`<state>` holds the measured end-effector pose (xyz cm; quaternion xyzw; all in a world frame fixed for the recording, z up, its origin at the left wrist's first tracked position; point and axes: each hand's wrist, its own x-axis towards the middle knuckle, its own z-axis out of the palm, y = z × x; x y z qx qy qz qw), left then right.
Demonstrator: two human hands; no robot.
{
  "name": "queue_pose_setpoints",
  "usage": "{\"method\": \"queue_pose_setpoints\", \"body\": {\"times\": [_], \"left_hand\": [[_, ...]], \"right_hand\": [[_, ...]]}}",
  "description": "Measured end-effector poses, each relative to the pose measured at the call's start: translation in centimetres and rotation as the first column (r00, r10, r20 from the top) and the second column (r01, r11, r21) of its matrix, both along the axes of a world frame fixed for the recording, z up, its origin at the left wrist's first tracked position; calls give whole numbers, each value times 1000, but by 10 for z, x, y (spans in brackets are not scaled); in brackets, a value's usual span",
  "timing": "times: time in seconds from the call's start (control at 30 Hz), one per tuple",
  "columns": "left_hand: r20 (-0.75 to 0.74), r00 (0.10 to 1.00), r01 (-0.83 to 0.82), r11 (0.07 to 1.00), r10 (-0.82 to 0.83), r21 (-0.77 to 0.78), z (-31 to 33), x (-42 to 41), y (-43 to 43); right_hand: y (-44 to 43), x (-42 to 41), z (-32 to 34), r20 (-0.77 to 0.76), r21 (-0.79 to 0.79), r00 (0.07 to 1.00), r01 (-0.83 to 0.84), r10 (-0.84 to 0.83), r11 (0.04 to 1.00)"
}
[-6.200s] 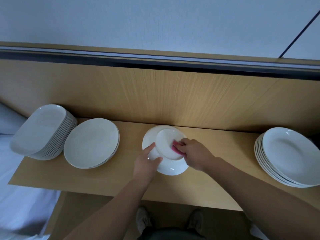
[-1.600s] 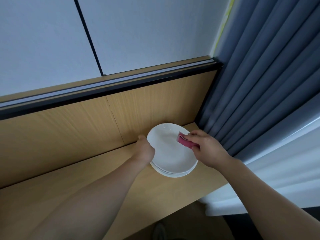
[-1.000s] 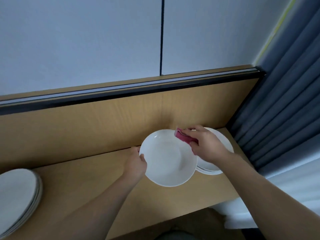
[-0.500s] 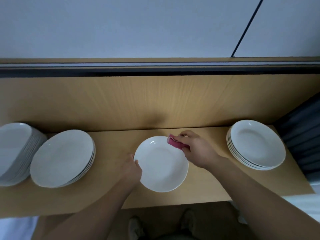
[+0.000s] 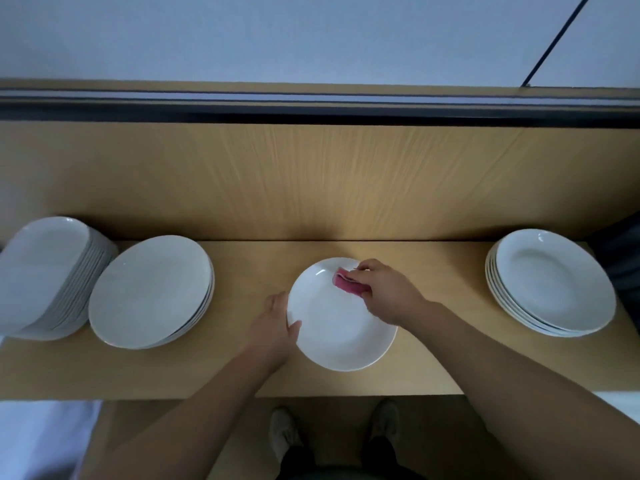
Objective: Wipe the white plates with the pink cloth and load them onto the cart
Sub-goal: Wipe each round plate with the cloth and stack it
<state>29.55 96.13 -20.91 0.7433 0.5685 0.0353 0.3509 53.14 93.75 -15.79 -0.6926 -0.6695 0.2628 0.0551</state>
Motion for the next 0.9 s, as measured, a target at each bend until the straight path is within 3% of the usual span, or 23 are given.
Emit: {"method": "queue_pose_setpoints", "body": {"times": [0.17, 0.3, 0.57, 0.9], "left_hand": [[-126, 955, 273, 962, -269, 14, -1, -20, -1], [-203, 929, 319, 948, -309, 19, 1, -18, 3], [-184, 924, 344, 939, -335, 16, 9, -12, 8], [-138, 932, 342, 939, -335, 25, 6, -15, 8]], "right_hand": [[21, -19, -23, 62, 51, 998, -7, 4, 999], [14, -43, -45, 196, -53, 980, 30, -19, 998], [14, -65, -54, 115, -123, 991, 87, -73, 989], [0, -78, -53, 118, -179, 960, -232, 255, 956]]}}
